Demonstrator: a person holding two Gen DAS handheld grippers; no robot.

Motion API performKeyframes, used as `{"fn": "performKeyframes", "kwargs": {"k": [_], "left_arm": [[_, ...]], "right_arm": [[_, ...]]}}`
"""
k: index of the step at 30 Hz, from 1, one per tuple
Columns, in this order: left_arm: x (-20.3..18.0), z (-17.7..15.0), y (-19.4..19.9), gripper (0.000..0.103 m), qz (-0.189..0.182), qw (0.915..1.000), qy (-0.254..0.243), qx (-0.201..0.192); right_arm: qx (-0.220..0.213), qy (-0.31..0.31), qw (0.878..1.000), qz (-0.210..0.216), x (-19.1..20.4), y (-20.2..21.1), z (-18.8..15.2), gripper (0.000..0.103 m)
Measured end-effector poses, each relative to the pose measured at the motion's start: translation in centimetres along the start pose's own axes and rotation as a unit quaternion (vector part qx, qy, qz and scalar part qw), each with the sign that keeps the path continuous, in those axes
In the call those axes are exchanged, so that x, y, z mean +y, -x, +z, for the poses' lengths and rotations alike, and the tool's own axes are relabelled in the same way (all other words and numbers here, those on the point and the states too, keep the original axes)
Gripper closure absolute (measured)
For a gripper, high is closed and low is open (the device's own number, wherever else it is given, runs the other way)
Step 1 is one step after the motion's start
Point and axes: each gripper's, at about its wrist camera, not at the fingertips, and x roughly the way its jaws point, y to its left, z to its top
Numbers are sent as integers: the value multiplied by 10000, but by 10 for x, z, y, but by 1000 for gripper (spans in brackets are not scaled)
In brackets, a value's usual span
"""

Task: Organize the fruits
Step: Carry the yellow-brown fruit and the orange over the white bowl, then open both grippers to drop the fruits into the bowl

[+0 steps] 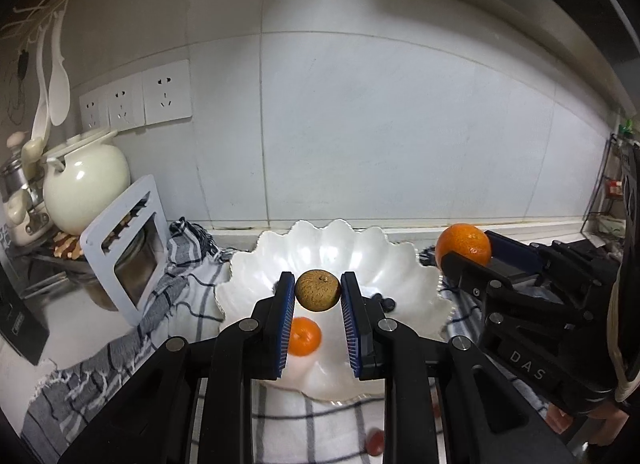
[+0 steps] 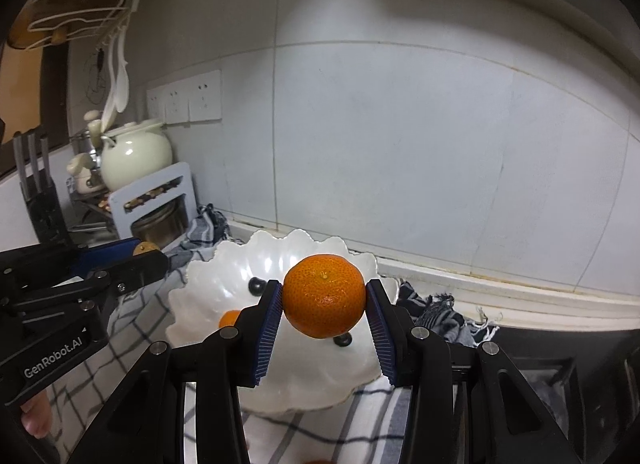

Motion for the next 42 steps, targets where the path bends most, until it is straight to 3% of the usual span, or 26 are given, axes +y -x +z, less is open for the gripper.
{"fn": "performKeyframes", "kwargs": {"k": [7,20,31,36,42], "left_arm": [[7,8,-39,79,3,9995,-58,300],[22,11,-122,79,-78,9914,120,1301],[29,-1,-154,78,-3,9844,133,1752],[29,-2,-155,60,46,9839,63,1784],[30,-1,-144,50,163,9853,-41,1701]], "right_arm": [[299,66,9995,-21,-3,-36,10,59],[1210,63,9925,137,-13,-115,8,59],[1726,-118,9847,187,-16,-153,-7,59],[1819,-80,9832,132,-17,-159,-9,58],[1726,-147,9849,33,-22,-153,-4,56]]}}
